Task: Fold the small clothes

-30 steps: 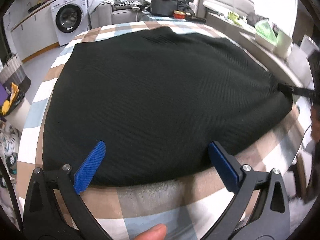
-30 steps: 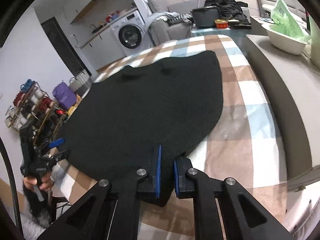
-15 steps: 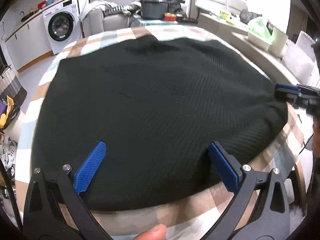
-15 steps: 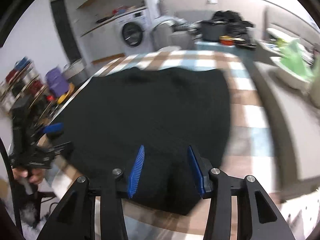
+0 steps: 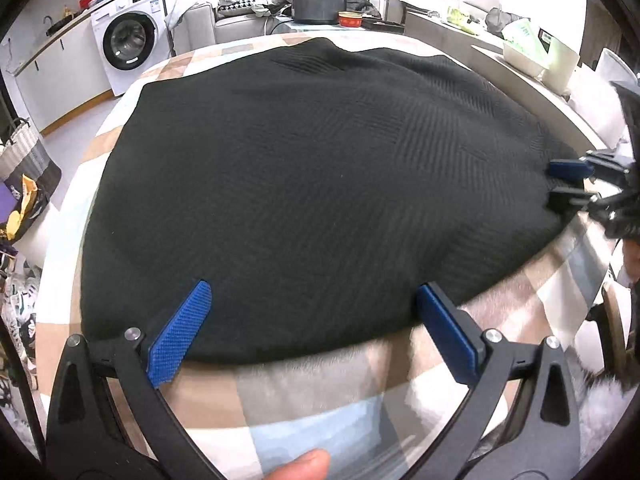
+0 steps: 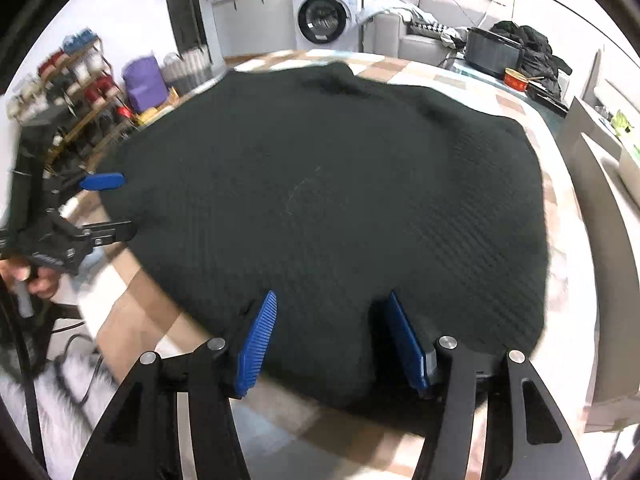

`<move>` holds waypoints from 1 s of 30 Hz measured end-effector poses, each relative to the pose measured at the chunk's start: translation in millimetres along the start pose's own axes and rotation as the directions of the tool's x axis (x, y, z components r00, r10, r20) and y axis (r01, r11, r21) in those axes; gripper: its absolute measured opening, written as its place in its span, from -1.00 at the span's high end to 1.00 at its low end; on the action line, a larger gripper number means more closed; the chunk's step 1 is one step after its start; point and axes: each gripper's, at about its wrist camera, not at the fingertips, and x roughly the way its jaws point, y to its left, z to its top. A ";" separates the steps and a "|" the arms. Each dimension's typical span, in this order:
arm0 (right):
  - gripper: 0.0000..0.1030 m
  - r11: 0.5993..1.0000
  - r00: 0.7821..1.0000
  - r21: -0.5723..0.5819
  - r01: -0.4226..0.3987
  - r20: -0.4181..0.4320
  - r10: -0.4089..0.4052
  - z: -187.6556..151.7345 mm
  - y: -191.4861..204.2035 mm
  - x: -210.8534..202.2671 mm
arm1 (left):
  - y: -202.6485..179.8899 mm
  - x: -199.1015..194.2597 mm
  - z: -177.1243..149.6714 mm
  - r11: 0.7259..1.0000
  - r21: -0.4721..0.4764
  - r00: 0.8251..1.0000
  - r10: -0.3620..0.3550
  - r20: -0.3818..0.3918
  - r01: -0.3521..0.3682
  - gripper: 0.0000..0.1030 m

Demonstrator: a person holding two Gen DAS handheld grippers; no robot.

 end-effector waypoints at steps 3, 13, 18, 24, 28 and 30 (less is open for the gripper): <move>-0.22 0.990 0.990 0.010 0.141 -0.018 -0.141 -11.0 -18.3 -10.3 | 1.2 -3.8 -6.7 1.000 0.011 1.000 0.008 -0.004 -0.008 -0.98; -0.30 0.990 0.995 0.138 0.041 0.083 -0.053 17.5 -5.8 -12.1 | 4.8 -13.7 24.4 0.999 -0.050 0.998 0.006 0.059 -0.003 -0.98; -0.30 0.999 1.000 0.032 0.004 0.012 -0.004 28.6 36.1 33.4 | 16.6 16.0 33.0 0.997 -0.075 1.000 0.003 -0.016 -0.005 -0.98; -0.30 0.997 0.997 0.018 0.079 -0.008 -0.079 13.5 7.9 23.0 | 41.9 1.7 20.4 0.996 -0.088 0.999 0.030 0.011 -0.029 -0.98; -0.34 0.978 0.984 0.106 0.178 -0.008 -0.178 -0.5 -30.5 0.7 | 66.4 -4.2 8.6 0.986 -0.156 0.998 0.066 -0.002 -0.065 -0.98; -0.38 0.971 0.987 0.181 0.158 -0.001 -0.160 -8.5 -50.4 -8.5 | 70.7 -7.9 5.8 0.985 -0.160 0.998 0.063 0.002 -0.062 -0.98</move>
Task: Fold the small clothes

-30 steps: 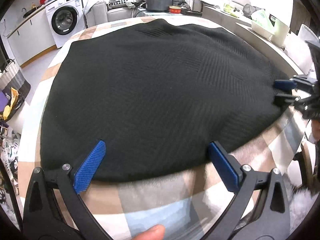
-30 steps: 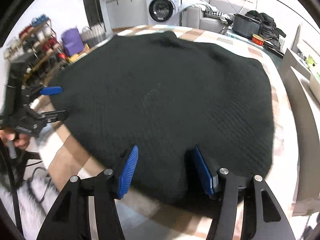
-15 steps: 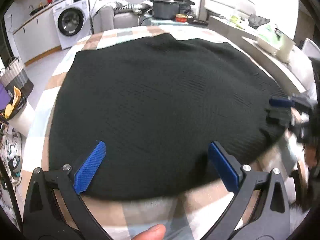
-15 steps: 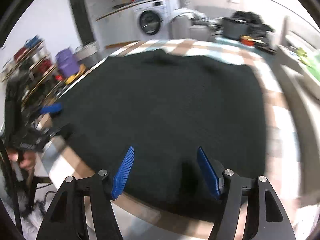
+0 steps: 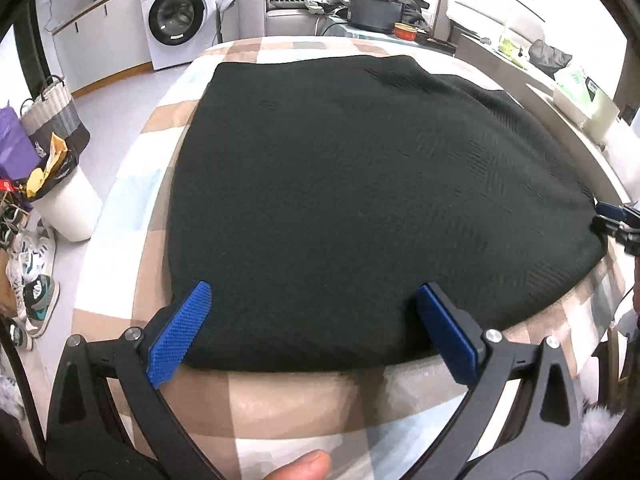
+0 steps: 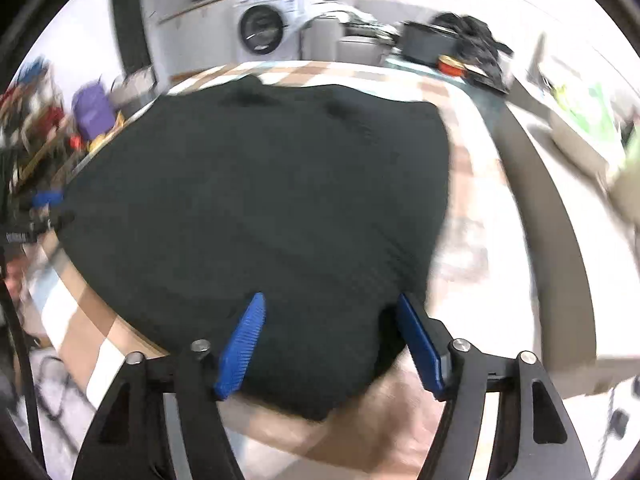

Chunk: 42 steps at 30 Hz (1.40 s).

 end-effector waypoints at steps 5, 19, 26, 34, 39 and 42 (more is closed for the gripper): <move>-0.38 0.993 0.999 0.122 0.002 0.042 -0.007 8.8 -23.2 -11.2 | 2.2 -9.4 10.9 1.000 0.000 0.999 0.029 0.036 -0.029 -0.98; -0.38 0.991 0.992 -0.055 -0.123 -0.024 0.122 63.8 88.0 49.2 | -67.2 59.3 74.9 0.996 0.091 0.999 -0.017 -0.046 0.021 -0.98; -0.42 0.998 1.000 -0.064 0.016 -0.020 -0.018 63.2 49.7 63.5 | -38.8 57.5 66.5 0.999 0.048 0.999 -0.019 -0.033 0.020 -0.98; -0.47 0.990 0.991 0.033 0.134 -0.007 -0.134 49.9 -5.5 41.0 | -15.0 42.1 57.2 0.999 -0.015 0.999 0.045 -0.022 -0.045 -0.98; -0.47 0.999 0.999 0.020 0.029 0.033 -0.030 66.1 15.6 27.8 | -24.4 41.9 81.1 1.000 -0.026 1.000 0.003 0.004 -0.003 -0.98; -0.47 1.000 0.998 0.008 -0.029 0.050 0.029 85.0 33.6 32.2 | -33.3 46.2 104.0 0.999 -0.025 1.000 -0.022 0.019 0.022 -0.98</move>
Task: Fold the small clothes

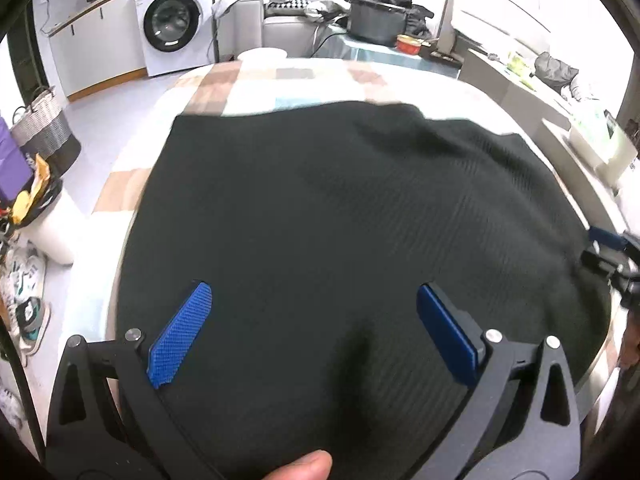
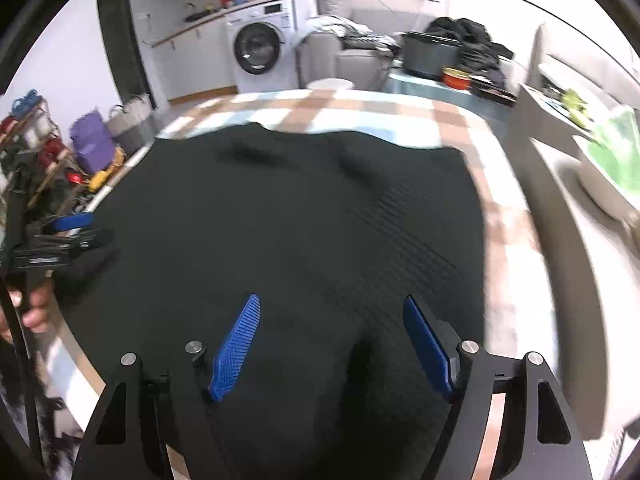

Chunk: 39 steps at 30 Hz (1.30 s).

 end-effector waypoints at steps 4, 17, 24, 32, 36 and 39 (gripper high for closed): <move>-0.47 1.000 1.000 -0.013 -0.024 -0.005 0.024 22.5 19.9 21.6 | -6.2 18.3 19.0 1.000 0.000 1.000 -0.028 -0.012 0.028 -0.98; -0.47 0.992 0.987 -0.080 0.095 -0.120 -0.104 36.5 22.0 84.2 | -5.4 58.4 12.3 0.999 0.033 0.999 0.001 -0.049 0.001 -0.98; -0.52 0.974 0.966 0.034 0.224 -0.144 -0.217 33.7 -37.3 78.8 | -9.9 62.1 11.3 0.998 0.059 0.999 0.023 -0.046 -0.020 -0.98; -0.52 0.987 0.986 0.036 0.154 -0.070 -0.151 59.3 -14.5 73.4 | -5.8 60.7 9.5 0.998 0.061 0.999 0.021 -0.036 -0.019 -0.98; -0.52 0.986 0.987 0.041 0.161 -0.036 -0.160 87.7 -13.5 84.1 | -6.1 60.5 9.1 0.998 0.062 0.999 0.022 -0.034 -0.020 -0.98; -0.51 0.977 0.987 0.147 0.154 -0.061 -0.146 107.3 -38.8 103.2 | -7.0 59.8 8.7 0.998 0.062 0.999 0.022 -0.034 -0.020 -0.98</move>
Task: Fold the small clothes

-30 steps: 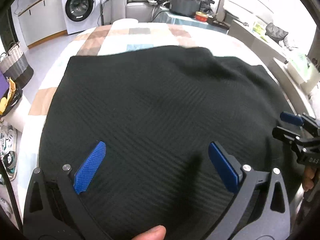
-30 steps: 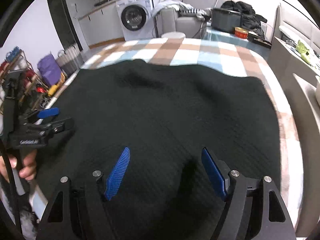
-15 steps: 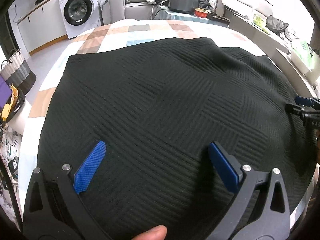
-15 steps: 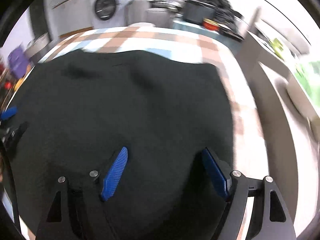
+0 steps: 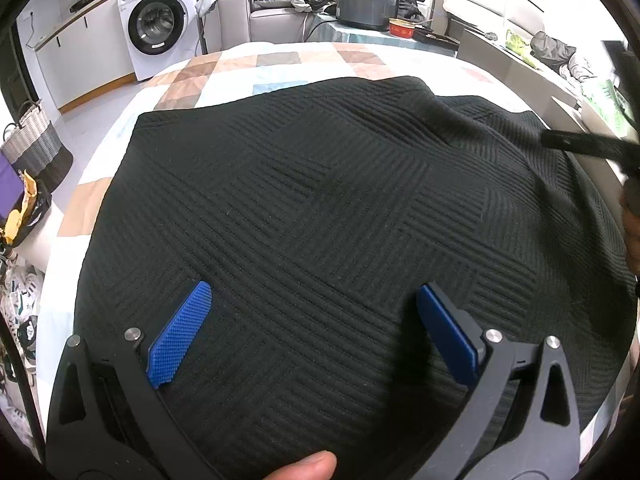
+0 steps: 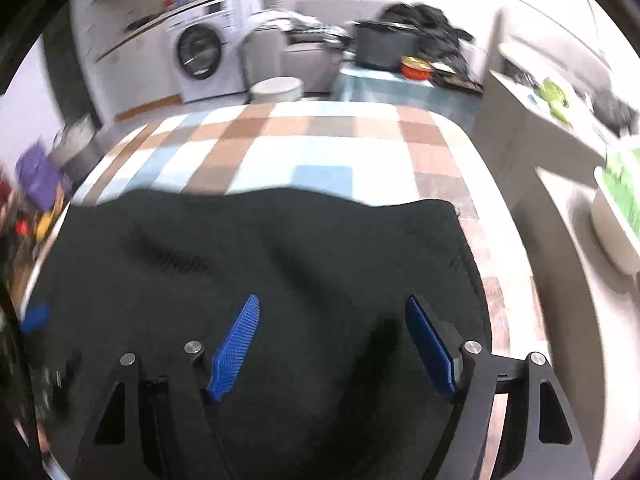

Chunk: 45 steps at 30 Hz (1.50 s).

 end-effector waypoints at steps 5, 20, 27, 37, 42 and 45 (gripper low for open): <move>-0.48 0.999 0.997 -0.040 -0.032 -0.072 0.029 28.5 -2.1 42.2 | -0.3 -0.1 0.0 1.000 0.000 1.000 -0.001 0.001 0.001 -0.98; 0.96 0.997 0.996 -0.052 -0.048 0.077 0.052 22.6 -9.0 21.8 | -1.3 -0.4 1.1 1.000 0.001 1.000 -0.001 0.003 0.001 -0.98; 0.86 0.999 0.999 -0.007 -0.040 -0.016 0.040 25.9 -11.9 54.2 | -1.6 -0.3 1.6 1.000 0.001 1.000 -0.002 0.004 0.002 -0.98; -0.06 0.991 0.994 -0.090 -0.094 0.038 0.098 -1.5 5.4 -0.8 | -6.4 -4.7 6.4 1.000 -0.009 1.000 -0.015 -0.025 0.015 -0.98; -0.27 0.959 0.978 -0.195 -0.206 -0.024 0.205 -32.8 46.7 -7.9 | -20.4 -3.4 15.8 0.998 -0.003 0.998 -0.066 0.002 0.066 -0.98; -0.27 0.949 0.981 -0.247 -0.195 -0.059 0.186 -41.0 69.3 6.2 | -16.7 10.2 18.9 1.000 -0.019 1.000 -0.018 -0.011 0.018 -0.98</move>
